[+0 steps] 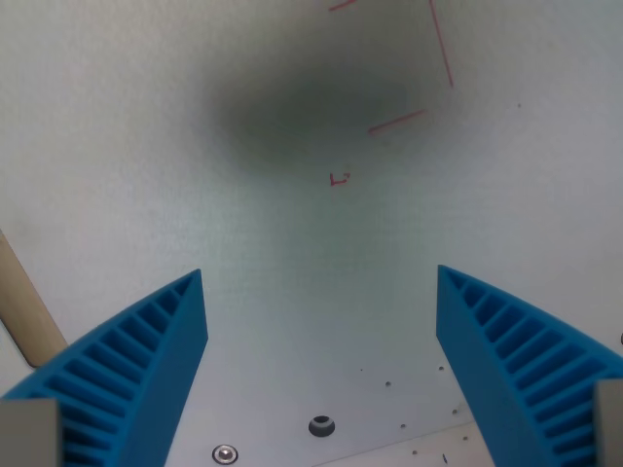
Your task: Move in gripper negative y
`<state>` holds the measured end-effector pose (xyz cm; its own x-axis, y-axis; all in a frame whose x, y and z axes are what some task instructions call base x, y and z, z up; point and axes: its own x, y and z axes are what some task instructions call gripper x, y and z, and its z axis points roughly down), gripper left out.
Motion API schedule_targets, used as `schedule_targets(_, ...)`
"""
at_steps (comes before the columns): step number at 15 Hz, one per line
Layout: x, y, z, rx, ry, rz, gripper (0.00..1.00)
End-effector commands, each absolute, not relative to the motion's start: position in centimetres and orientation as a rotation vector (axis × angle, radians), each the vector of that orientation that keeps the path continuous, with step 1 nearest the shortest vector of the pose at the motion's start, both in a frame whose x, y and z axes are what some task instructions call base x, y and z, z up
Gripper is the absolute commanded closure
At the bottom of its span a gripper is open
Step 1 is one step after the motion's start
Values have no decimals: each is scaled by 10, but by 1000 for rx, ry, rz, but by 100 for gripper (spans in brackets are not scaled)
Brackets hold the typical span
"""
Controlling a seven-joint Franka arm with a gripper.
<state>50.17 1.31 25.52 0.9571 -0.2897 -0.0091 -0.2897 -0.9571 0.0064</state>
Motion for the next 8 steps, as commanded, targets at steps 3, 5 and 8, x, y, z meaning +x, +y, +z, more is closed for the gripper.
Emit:
schedule_targets(3, 506, 27, 257, 3103, -460, -11, 0)
schedule_targets(5, 509, 37, 256, 3103, -460, -11, 0)
schedule_targets(8, 513, 51, 256, 3103, -460, -11, 0)
